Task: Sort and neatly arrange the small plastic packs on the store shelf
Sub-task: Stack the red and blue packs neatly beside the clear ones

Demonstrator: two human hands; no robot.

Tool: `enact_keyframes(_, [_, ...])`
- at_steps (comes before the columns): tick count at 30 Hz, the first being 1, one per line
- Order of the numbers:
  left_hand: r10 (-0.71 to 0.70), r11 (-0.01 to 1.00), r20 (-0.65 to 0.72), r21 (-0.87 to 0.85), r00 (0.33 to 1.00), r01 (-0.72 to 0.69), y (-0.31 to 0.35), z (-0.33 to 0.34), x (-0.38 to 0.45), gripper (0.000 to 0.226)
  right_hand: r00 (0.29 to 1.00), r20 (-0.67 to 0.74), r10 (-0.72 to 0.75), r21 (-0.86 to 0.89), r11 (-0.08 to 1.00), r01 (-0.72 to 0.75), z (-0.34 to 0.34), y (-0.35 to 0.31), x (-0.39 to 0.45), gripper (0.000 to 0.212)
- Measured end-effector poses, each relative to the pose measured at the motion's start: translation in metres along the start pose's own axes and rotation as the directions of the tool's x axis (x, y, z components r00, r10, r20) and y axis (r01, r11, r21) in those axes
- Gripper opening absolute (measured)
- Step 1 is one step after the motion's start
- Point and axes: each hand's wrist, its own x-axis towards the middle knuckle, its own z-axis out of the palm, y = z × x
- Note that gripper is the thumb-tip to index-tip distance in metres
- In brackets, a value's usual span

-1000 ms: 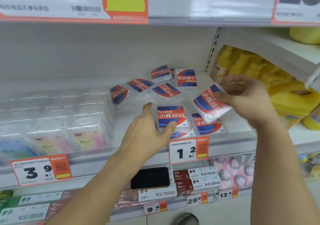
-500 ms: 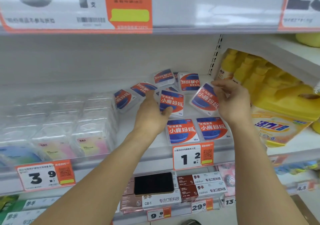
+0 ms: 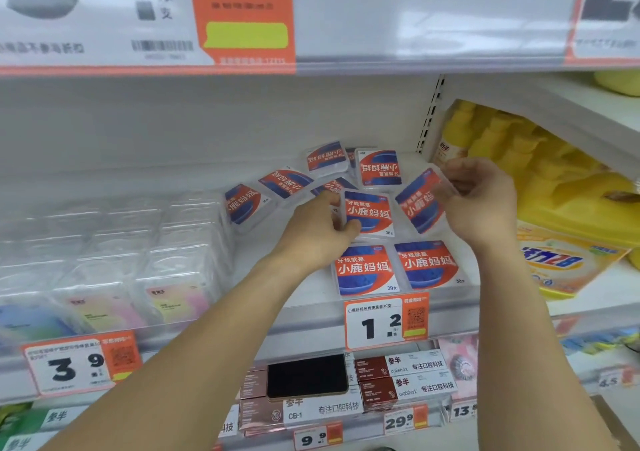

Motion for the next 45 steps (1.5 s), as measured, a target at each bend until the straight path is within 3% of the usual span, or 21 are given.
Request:
enact_keyframes(4, [0.04,0.988,0.029,0.147,0.999,-0.043,-0.004,0.008,0.012,0.054,0.999,-0.002,0.038,-0.068,0.997,-0.038,-0.005,0.001,0.002,0.02])
enact_keyframes(7, [0.196,0.898,-0.013,0.403,0.98,-0.174,-0.009,0.01,0.015,0.06,0.993,0.057,0.103,-0.099,0.99,-0.097,-0.005,-0.003,0.002,0.024])
enact_keyframes(9, [0.249,0.869,0.057,0.428,0.967,-0.249,-0.013,0.007,0.016,0.065,0.984,0.099,0.149,-0.152,0.979,-0.133,-0.005,-0.005,0.0,0.029])
enact_keyframes(13, [0.144,0.873,0.042,0.465,0.989,-0.147,-0.019,0.003,0.02,0.078,0.985,0.105,0.136,-0.229,0.967,-0.109,-0.007,-0.004,-0.001,0.037])
enact_keyframes(18, [0.057,0.813,-0.087,0.582,0.995,0.004,-0.015,0.001,0.015,0.094,0.986,0.044,0.16,-0.14,0.978,-0.153,-0.005,-0.001,-0.002,0.027])
enact_keyframes(21, [0.225,0.869,0.001,0.451,0.974,-0.201,-0.009,-0.002,0.013,0.077,0.976,0.071,0.207,-0.104,0.974,-0.199,-0.002,0.0,-0.003,0.029])
enact_keyframes(23, [0.308,0.883,0.17,0.315,0.936,-0.348,-0.004,-0.002,0.008,0.064,0.956,0.141,0.258,-0.208,0.952,-0.226,-0.002,0.002,-0.004,0.035])
enact_keyframes(25, [0.317,0.879,0.25,0.284,0.915,-0.383,-0.004,-0.001,0.003,0.056,0.932,0.212,0.293,-0.329,0.92,-0.214,-0.002,0.002,-0.005,0.038])
enact_keyframes(32, [0.304,0.896,0.17,0.283,0.937,-0.342,-0.016,-0.008,-0.001,0.039,0.861,0.346,0.372,-0.424,0.881,-0.21,-0.007,-0.002,-0.008,0.057])
enact_keyframes(38, [0.284,0.821,0.063,0.5,0.957,-0.277,-0.022,-0.002,-0.006,0.06,0.841,0.413,0.349,-0.448,0.882,-0.145,-0.007,-0.007,-0.01,0.059])
enact_keyframes(45, [0.329,0.835,0.073,0.443,0.942,-0.326,-0.014,0.014,-0.002,0.058,0.801,0.463,0.38,-0.483,0.866,-0.131,-0.012,-0.012,-0.01,0.069])
